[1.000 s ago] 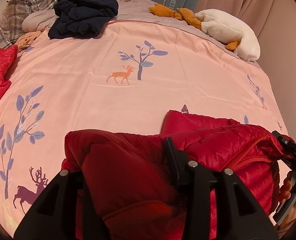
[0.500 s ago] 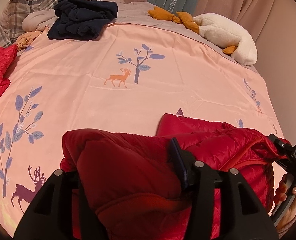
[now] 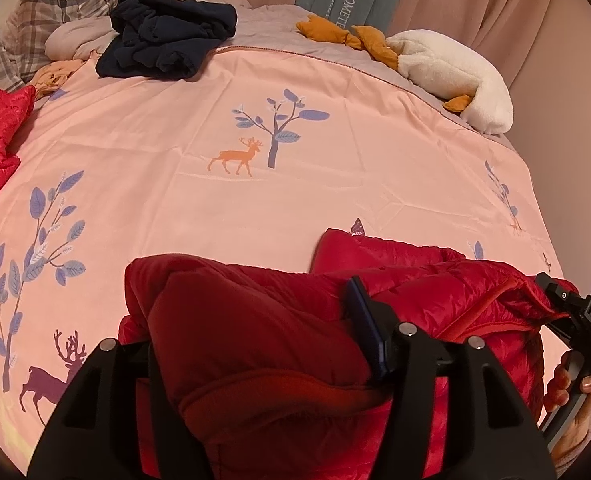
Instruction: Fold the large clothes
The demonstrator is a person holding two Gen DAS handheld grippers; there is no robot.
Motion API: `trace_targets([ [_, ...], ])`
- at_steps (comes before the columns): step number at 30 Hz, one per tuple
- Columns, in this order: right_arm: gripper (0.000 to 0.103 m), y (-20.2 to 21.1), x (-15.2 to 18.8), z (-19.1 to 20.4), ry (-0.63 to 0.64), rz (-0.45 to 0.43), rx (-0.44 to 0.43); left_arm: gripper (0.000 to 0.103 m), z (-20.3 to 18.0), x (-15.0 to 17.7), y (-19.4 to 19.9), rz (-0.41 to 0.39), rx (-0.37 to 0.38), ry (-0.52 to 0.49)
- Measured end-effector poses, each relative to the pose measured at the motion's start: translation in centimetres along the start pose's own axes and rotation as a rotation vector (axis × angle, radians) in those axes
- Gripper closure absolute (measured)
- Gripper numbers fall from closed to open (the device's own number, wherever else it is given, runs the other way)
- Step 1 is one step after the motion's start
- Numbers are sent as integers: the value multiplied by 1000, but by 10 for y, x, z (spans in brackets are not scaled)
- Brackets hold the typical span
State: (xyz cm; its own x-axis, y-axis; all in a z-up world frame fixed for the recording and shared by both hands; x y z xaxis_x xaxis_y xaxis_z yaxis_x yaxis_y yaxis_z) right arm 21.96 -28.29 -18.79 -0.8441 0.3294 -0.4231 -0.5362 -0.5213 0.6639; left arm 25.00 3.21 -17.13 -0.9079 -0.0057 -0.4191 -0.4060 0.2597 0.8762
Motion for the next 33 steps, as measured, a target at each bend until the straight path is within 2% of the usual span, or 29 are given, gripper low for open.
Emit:
trace_targets([
  [5, 43, -6, 1, -2, -1, 23, 19, 44, 3, -2, -5, 17, 13, 15],
  [9, 43, -12, 1, 0, 1, 45, 76, 44, 5, -2, -9, 26, 18, 18],
  [14, 43, -22, 0, 3, -2, 55, 134, 43, 5, 0, -19, 42, -11, -7],
  [24, 43, -40, -5, 5, -19, 84, 249, 42, 11, -3, -32, 69, 17, -6],
  [33, 43, -45, -6, 2, -33, 90, 286, 41, 12, -3, -36, 70, 36, 2],
])
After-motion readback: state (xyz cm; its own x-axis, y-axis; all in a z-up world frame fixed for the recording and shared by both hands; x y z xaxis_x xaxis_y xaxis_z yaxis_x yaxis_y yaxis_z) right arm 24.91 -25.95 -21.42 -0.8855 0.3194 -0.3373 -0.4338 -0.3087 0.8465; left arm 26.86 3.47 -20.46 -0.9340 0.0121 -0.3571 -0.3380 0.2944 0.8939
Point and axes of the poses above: each gripper's, at about its wrist camera, not at the fingertips, and y roughly against the way its jaws point, z to its left, x to its underside, the point moved 5 cm from there along -y, roughly the way its jaws point, and after that the axes turned 11 degrees about z, right-handed, at the moved point
